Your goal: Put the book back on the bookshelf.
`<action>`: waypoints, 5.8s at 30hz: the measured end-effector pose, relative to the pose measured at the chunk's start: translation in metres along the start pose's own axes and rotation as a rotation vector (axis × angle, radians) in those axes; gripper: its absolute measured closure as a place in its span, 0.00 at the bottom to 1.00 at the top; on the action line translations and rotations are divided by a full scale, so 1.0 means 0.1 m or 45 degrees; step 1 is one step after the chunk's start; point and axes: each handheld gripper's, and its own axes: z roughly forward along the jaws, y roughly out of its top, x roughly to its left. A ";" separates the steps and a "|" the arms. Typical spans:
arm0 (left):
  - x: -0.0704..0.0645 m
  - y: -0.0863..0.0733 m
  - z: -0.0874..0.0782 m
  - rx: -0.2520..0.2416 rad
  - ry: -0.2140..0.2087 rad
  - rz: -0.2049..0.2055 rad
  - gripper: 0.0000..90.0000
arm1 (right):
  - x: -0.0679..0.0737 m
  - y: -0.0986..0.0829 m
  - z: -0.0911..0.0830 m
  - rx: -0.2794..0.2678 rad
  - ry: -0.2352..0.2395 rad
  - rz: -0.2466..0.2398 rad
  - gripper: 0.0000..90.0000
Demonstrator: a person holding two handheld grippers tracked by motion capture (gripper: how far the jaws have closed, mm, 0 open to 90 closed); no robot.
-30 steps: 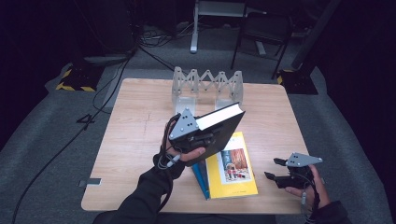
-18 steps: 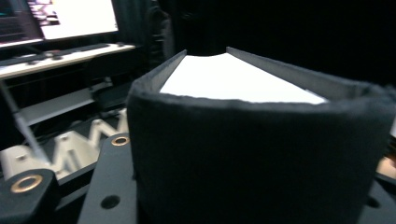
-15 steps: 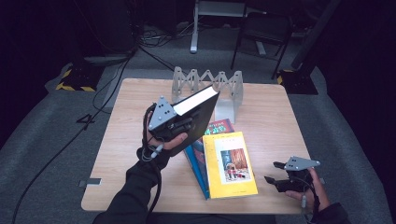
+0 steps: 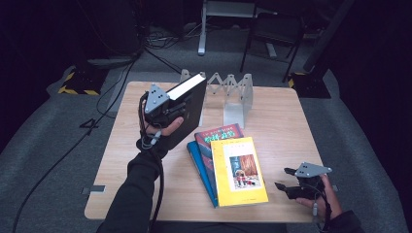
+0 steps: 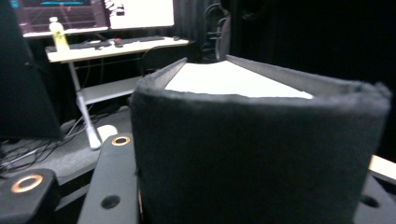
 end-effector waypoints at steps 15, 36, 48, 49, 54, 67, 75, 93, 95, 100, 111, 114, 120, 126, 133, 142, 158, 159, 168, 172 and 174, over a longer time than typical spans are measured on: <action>0.20 -0.10 0.54 0.113 0.134 -0.021 0.58 | 0.02 -0.01 0.06 0.034 0.004 -0.022 0.35; 0.19 -0.24 1.11 0.286 0.200 -0.012 0.58 | 0.04 -0.01 0.11 0.050 0.030 -0.051 0.35; 0.24 -0.21 1.13 0.308 0.222 -0.022 0.58 | 0.05 0.00 0.12 0.058 0.035 -0.055 0.35; 0.24 -0.20 1.15 0.311 0.240 -0.008 0.58 | 0.05 0.00 0.12 0.060 0.037 -0.056 0.35; 0.29 -0.06 1.27 0.278 0.263 -0.001 0.58 | 0.05 -0.01 0.13 0.064 0.047 -0.056 0.35; 0.30 -0.21 1.41 0.287 0.332 -0.039 0.58 | 0.06 -0.01 0.13 0.066 0.059 -0.075 0.35; 0.32 -0.26 1.29 0.281 0.338 -0.070 0.57 | 0.07 0.00 0.14 0.075 0.062 -0.088 0.35; 0.26 -0.43 1.02 0.263 0.357 -0.071 0.53 | 0.08 0.01 0.14 0.078 0.056 -0.096 0.35; 0.26 -0.46 0.99 0.259 0.357 -0.064 0.52 | 0.08 0.01 0.14 0.079 0.057 -0.096 0.35; 0.23 -0.49 0.95 0.255 0.360 -0.046 0.49 | 0.09 0.01 0.15 0.082 0.062 -0.100 0.35; 0.29 -0.61 0.86 0.234 0.281 -0.102 0.34 | 0.08 0.00 0.13 0.082 0.054 -0.098 0.35; 0.29 -0.67 0.79 0.216 0.241 -0.144 0.34 | 0.08 0.00 0.13 0.079 0.053 -0.097 0.35; 0.26 -0.83 0.74 0.226 0.217 -0.165 0.36 | 0.09 0.00 0.14 0.085 0.055 -0.101 0.35; 0.23 -1.03 0.71 0.242 0.205 -0.187 0.42 | 0.09 0.00 0.15 0.097 0.058 -0.105 0.35; 0.12 -1.33 0.77 0.331 0.277 -0.165 0.51 | 0.10 0.00 0.16 0.097 0.058 -0.108 0.35; -0.01 -1.42 0.88 0.301 0.430 -0.206 0.57 | 0.11 0.00 0.17 0.099 0.061 -0.113 0.35; -0.06 -1.31 1.21 0.332 0.607 -0.327 0.57 | 0.10 -0.01 0.17 0.095 0.067 -0.111 0.34; -0.07 -1.31 1.23 0.340 0.612 -0.315 0.57 | 0.11 -0.01 0.17 0.094 0.068 -0.111 0.34; -0.03 -1.27 1.30 0.364 0.605 -0.303 0.57 | 0.09 -0.01 0.17 0.097 0.065 -0.107 0.34; -0.04 -1.27 1.32 0.369 0.614 -0.299 0.56 | 0.11 -0.01 0.17 0.099 0.070 -0.117 0.34; -0.03 -1.27 1.32 0.372 0.607 -0.299 0.56 | 0.11 -0.01 0.18 0.100 0.075 -0.118 0.34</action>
